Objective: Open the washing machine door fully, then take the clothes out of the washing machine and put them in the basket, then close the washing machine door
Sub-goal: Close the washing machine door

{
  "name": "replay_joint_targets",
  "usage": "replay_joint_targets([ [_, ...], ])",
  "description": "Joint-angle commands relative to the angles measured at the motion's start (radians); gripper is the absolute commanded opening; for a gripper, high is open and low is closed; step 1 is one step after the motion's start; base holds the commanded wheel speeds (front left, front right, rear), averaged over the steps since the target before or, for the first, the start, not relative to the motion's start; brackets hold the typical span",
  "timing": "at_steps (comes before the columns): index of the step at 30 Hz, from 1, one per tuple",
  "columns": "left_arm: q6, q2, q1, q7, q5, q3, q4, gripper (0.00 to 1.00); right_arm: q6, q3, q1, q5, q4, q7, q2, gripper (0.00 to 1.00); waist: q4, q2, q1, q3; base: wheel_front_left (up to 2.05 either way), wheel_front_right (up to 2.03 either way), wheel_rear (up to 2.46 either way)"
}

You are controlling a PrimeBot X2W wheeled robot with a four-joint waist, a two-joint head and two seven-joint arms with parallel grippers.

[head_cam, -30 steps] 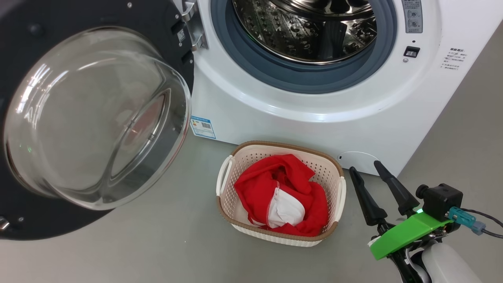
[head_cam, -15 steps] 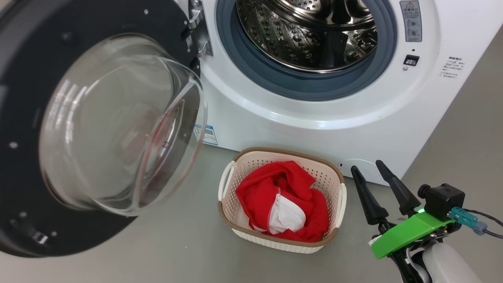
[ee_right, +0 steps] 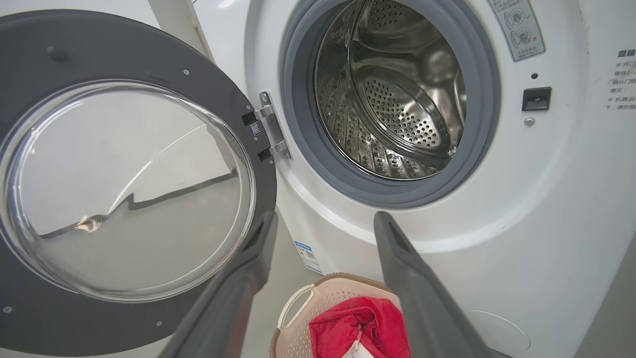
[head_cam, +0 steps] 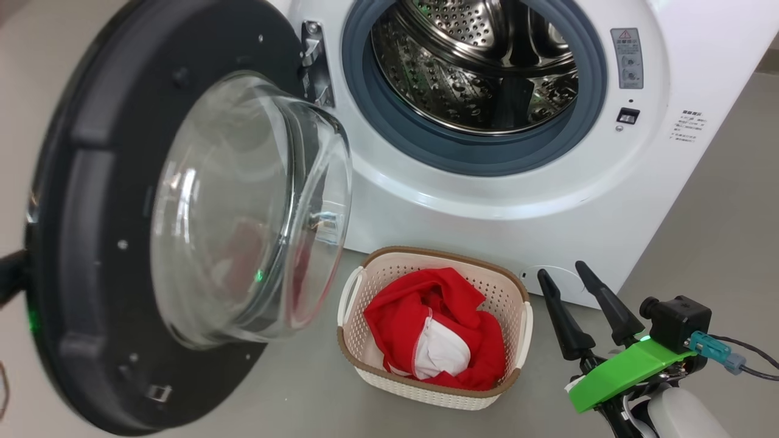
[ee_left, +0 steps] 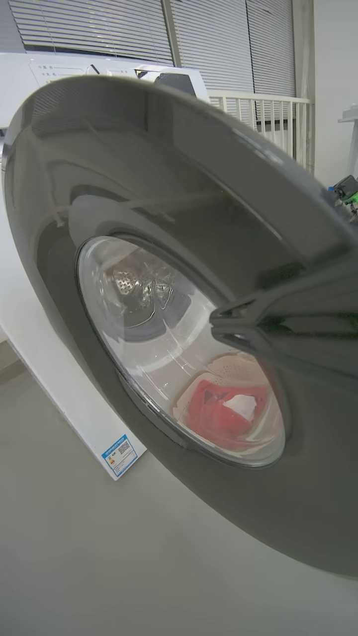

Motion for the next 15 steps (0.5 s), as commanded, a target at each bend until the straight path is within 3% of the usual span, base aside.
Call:
replay_joint_targets([
  [1,0.009,0.037,-0.017,0.016,-0.016,0.025,-0.047,0.0,0.002,0.024,0.005,0.004,-0.022,-0.012,-0.002,1.0,-0.004,-0.0001,0.0,-0.004,0.0,0.0,0.0],
  [7,0.057,-0.002,0.029,0.048,-0.033,-0.007,-0.183,0.0,0.002,0.033,0.002,0.008,-0.018,-0.012,-0.005,1.0,-0.026,-0.0001,0.0,-0.011,0.0,0.0,0.0],
  [15,0.089,-0.039,0.054,0.062,-0.046,-0.035,-0.292,0.0,0.002,0.033,0.0,0.01,-0.017,-0.012,-0.008,1.0,-0.08,-0.0001,0.0,-0.013,0.0,0.0,0.0],
])
